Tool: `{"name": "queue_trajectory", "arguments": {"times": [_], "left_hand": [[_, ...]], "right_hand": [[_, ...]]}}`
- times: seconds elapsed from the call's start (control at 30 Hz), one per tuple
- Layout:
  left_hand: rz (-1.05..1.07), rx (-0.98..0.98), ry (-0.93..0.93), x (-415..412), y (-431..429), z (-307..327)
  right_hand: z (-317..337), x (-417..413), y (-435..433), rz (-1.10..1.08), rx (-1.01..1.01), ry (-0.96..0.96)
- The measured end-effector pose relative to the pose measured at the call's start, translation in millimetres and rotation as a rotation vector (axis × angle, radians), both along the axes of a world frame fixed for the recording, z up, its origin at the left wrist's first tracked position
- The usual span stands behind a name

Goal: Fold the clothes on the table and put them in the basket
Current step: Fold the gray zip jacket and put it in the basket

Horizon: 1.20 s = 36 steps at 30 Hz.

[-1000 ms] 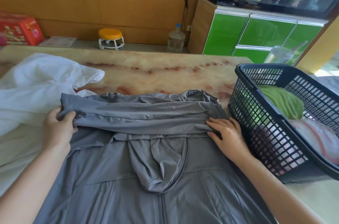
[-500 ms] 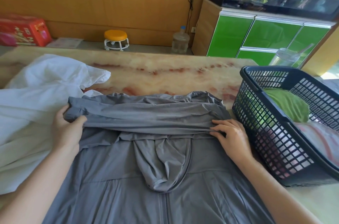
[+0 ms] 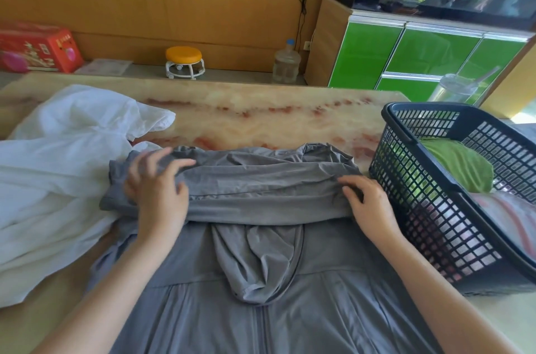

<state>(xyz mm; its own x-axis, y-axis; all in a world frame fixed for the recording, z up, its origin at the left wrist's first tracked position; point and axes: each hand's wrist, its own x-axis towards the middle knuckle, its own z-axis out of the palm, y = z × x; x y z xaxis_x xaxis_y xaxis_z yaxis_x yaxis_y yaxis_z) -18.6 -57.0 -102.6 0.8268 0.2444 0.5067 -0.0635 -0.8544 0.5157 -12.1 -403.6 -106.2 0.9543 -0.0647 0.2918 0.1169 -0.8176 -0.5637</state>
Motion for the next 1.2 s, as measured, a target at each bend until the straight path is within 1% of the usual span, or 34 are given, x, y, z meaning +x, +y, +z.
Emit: {"name": "queue_trajectory", "arguments": {"times": [0.03,0.07,0.13,0.23,0.33,0.4,0.47,0.53,0.6,0.63,0.7,0.77,0.83,0.9,0.97,1.03,1.1,1.2], "left_hand": [[-0.122,-0.023,0.014,7.3,-11.8,1.5],[-0.238,-0.073,0.068,13.8,-25.4,2.4],[-0.392,-0.153,0.197,25.1,-53.2,-0.1],[-0.432,-0.139,0.267,46.1,-90.7,-5.0],[-0.442,-0.038,0.336,67.7,-117.3,-2.8],[-0.424,0.015,0.364,81.1,-122.7,-4.4],[-0.401,0.04,0.384,88.8,-119.9,-8.0],[-0.38,0.045,0.351,94.3,-115.8,-9.6],[-0.337,-0.054,0.297,99.0,-114.4,-8.0],[-0.314,-0.098,0.288,101.0,-114.6,-7.2],[-0.302,-0.083,0.297,104.7,-116.0,-8.3],[-0.304,-0.03,0.308,106.3,-118.5,-11.7],[-0.298,0.018,0.311,105.9,-123.1,-11.3],[-0.345,0.1,0.317,106.3,-133.7,-6.2],[-0.438,0.092,0.333,106.8,-150.2,1.7],[-0.511,0.067,0.357,109.3,-173.9,7.2],[-0.572,0.058,0.42,113.6,-202.1,8.5],[-0.628,0.058,0.537,122.3,-238.1,6.5]], "right_hand": [[3.4,6.1,1.1,-0.025,0.03,0.009],[7.7,13.0,2.7,-0.045,0.051,0.027],[14.9,28.7,5.6,-0.065,0.076,0.072],[21.0,52.1,7.0,-0.092,0.051,0.21],[23.8,69.5,2.7,-0.1,-0.023,0.326],[23.2,76.5,-0.8,-0.086,-0.057,0.356],[22.4,81.2,-4.6,-0.08,-0.04,0.308],[24.9,86.8,-8.2,-0.097,0.024,0.203],[25.0,94.7,-11.3,-0.091,-0.023,0.12],[22.6,98.7,-12.3,-0.067,-0.092,0.106],[16.9,103.6,-11.1,-0.034,-0.187,0.136],[13.9,98.5,-6.8,-0.035,-0.137,0.195],[16.5,78.0,-3.7,-0.056,-0.064,0.153],[18.8,42.7,-4.4,-0.084,-0.051,0.092],[15.6,2.3,-6.6,-0.127,-0.106,0.038],[7.5,-29.5,-8.0,-0.179,-0.128,0.055],[0.3,-44.6,-9.1,-0.207,-0.141,0.096],[-1.7,-49.4,-16.0,-0.176,-0.098,0.102]]}}
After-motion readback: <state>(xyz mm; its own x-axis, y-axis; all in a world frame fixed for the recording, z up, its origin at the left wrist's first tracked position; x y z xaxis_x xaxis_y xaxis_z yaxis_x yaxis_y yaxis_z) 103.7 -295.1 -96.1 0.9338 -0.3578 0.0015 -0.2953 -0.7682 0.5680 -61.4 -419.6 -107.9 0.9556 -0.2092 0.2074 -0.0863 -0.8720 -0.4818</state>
